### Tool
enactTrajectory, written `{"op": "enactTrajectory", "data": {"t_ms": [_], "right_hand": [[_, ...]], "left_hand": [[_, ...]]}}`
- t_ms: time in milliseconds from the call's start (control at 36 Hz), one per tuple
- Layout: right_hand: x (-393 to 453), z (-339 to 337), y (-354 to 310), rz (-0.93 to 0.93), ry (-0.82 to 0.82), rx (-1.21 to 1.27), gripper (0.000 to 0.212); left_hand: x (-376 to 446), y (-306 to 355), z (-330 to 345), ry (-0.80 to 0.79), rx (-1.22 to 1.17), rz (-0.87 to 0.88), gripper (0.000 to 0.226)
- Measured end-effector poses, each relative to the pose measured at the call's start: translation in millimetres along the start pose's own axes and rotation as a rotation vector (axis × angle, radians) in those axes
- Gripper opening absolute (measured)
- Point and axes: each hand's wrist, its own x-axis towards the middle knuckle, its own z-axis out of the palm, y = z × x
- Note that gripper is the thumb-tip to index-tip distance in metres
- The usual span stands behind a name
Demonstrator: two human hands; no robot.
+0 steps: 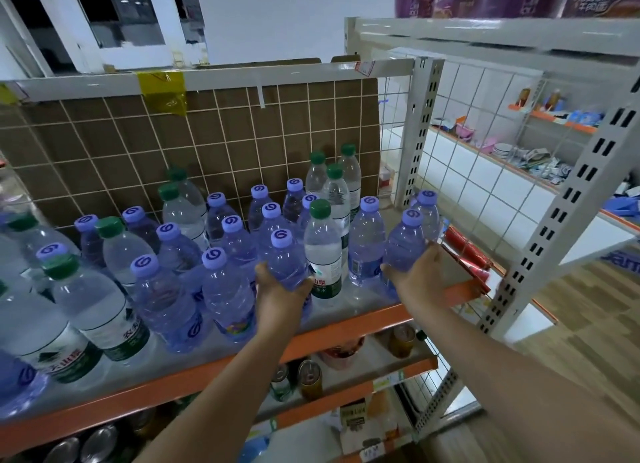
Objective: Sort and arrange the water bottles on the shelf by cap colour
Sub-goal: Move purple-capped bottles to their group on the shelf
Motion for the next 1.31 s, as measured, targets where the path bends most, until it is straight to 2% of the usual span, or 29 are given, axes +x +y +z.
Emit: {"op": "enactTrajectory", "data": {"t_ms": [83,139,194,361,417,500,611,750,889,1028,1139,1306], "right_hand": [[-9,2,-5,0.008,0.043,-0.033,0.093],[-18,3,-11,0.006,0.121,-0.099,0.093],[-29,4,-19,-0.013,0.206,-0.189,0.089],[-60,12,-49,-0.055,0.268,-0.212,0.052],[-73,18,-59,-0.134,0.240,-0.176,0.037],[-100,29,-72,-0.253,0.141,-0.137,0.027],[-142,50,-91,-0.353,-0.047,-0.158,0.026],[-204,81,-120,-0.491,-0.163,-0.276,0.030],[-265,115,-158,-0.559,-0.259,-0.389,0.037],[-321,154,-196,-0.599,-0.337,-0.376,0.037],[-362,184,-226,-0.620,-0.378,-0.398,0.048],[-412,227,-268,-0.714,-0.431,-0.339,0.042]], "left_hand": [[0,4,-6,-0.057,0.090,-0.006,0.069],[-1,8,-12,-0.098,0.146,-0.019,0.073],[-4,12,-20,-0.101,0.193,0.008,0.066],[-26,21,-58,-0.173,0.380,0.130,0.043],[-33,23,-75,-0.201,0.451,0.169,0.032],[-43,19,-106,-0.186,0.548,0.240,0.018],[-51,0,-152,-0.112,0.655,0.331,0.019],[-57,-36,-228,-0.104,0.756,0.369,0.026],[-71,-66,-315,-0.014,0.752,0.297,0.018],[-76,-104,-396,0.048,0.817,0.266,0.015],[-83,-128,-452,0.095,0.842,0.209,0.021],[-81,-155,-520,0.162,0.872,0.142,0.030]]}}
